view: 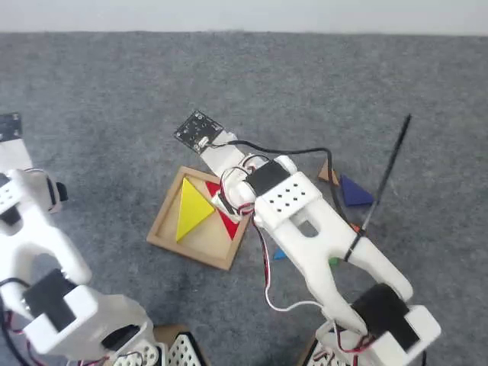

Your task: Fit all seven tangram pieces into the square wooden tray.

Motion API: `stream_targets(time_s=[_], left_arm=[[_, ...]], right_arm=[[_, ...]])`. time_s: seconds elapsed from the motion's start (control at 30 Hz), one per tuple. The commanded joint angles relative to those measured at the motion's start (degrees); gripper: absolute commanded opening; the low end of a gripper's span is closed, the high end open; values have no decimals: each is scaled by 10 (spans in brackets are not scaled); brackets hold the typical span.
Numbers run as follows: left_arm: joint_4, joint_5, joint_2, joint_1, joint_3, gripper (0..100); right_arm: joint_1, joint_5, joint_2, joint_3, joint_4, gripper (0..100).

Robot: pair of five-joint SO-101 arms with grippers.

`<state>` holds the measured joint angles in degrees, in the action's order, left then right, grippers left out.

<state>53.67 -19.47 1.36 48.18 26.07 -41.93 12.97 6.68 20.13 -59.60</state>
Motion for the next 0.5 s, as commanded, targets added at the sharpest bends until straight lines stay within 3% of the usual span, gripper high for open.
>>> stream_targets(time_s=[0.0,0.07,0.23,0.47], left_arm=[[2,-1,-17,-7,-2,201],[2,0,-17,-7,-2,201],[2,-2,-17,-5,-2,201],[1,-4,-17,-4,-2,201]], right_arm=[[-1,-6,-76,-76,25,282],[-19,-6,-156,-140,6,311],[-50,-25,-312,-288,-31,276],[-40,-57,-382,-364,-65,270]])
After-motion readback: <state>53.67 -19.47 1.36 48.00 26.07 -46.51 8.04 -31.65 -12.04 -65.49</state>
